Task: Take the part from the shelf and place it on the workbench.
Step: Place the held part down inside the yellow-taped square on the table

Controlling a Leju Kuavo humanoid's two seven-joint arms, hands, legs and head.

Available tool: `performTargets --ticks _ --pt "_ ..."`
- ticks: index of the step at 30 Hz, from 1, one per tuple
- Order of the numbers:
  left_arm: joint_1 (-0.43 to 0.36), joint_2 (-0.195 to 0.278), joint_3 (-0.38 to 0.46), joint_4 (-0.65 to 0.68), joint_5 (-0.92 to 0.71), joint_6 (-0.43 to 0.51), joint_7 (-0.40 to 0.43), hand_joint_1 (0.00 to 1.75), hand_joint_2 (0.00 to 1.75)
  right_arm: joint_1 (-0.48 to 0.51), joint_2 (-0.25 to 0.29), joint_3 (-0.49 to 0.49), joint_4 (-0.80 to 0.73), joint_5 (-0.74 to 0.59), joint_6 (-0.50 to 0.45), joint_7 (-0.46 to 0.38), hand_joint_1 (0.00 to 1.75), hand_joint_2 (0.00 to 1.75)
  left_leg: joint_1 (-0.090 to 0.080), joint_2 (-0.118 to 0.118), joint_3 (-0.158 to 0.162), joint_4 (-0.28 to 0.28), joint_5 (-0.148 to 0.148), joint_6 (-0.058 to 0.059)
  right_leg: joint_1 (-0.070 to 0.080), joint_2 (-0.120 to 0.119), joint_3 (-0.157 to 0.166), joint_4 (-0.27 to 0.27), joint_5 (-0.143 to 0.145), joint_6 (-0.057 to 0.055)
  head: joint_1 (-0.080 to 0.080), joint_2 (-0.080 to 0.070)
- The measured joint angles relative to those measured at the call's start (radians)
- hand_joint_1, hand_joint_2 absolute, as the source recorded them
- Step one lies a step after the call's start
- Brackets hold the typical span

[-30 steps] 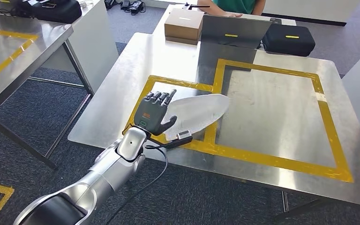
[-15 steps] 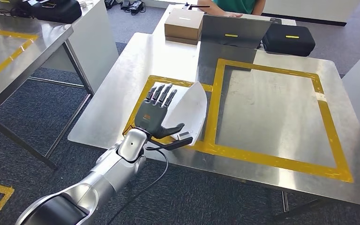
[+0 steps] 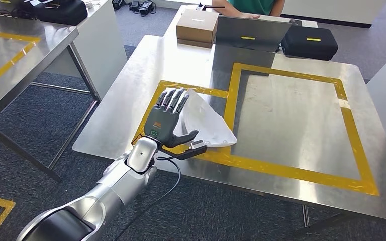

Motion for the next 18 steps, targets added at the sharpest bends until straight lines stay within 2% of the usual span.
performTargets --ticks 6,9,11,13,15,16,17,18 --pt "0.024 0.005 0.0 -0.046 0.0 0.0 -0.032 0.0 0.0 0.0 0.0 0.001 0.0 -0.002 0.0 0.0 0.0 0.0 -0.002 0.0 0.0 0.001 -0.001 0.001 -0.001 0.0 0.0 -0.002 0.001 0.001 0.0 0.0" --pt "0.045 0.013 0.0 -0.086 0.001 0.0 -0.043 0.0 0.0 0.0 0.004 0.002 0.0 -0.004 0.0 -0.001 0.0 0.0 -0.009 -0.001 -0.001 0.002 -0.002 0.009 -0.004 -0.001 0.002 -0.007 0.004 0.009 0.0 0.0" --pt "0.052 0.016 0.0 -0.108 0.0 0.001 -0.055 0.0 0.0 -0.001 0.006 0.002 0.0 -0.005 0.0 -0.002 0.0 0.0 -0.003 0.001 0.003 -0.011 0.009 0.017 -0.006 -0.001 -0.001 0.003 -0.005 0.012 0.0 0.0" --pt "0.055 0.017 0.0 -0.122 0.0 0.001 -0.065 0.0 0.0 -0.001 0.006 0.002 0.0 -0.007 0.0 -0.003 0.0 0.0 0.002 0.003 0.006 -0.024 0.019 0.024 -0.005 -0.001 -0.034 0.076 -0.054 0.01 0.004 0.0" --pt "0.06 0.017 0.0 -0.126 0.0 0.002 -0.071 0.0 0.0 0.0 0.006 0.002 0.0 -0.011 0.0 -0.004 0.0 0.0 0.0 0.005 0.002 -0.024 0.021 0.027 -0.002 -0.001 -0.096 0.21 -0.119 0.009 0.008 0.0" --pt "0.063 0.017 0.0 -0.124 0.0 0.002 -0.072 0.0 0.0 0.0 0.006 0.002 0.0 -0.014 0.0 -0.004 0.0 0.0 -0.001 0.005 0.0 -0.023 0.021 0.027 -0.002 -0.001 -0.12 0.262 -0.133 0.01 0.008 0.0" --pt "0.065 0.016 0.0 -0.122 0.0 0.002 -0.074 0.0 0.0 0.001 0.006 0.002 0.0 -0.015 0.0 -0.005 0.0 0.0 -0.001 0.006 -0.002 -0.022 0.021 0.026 -0.002 -0.001 -0.129 0.282 -0.128 0.01 0.009 0.0" --pt "0.067 0.016 0.0 -0.119 0.0 0.002 -0.075 0.0 0.0 0.001 0.006 0.002 0.0 -0.017 0.0 -0.005 0.0 0.0 0.0 0.006 -0.003 -0.019 0.021 0.024 -0.004 -0.001 -0.119 0.263 -0.105 0.011 0.009 0.0"
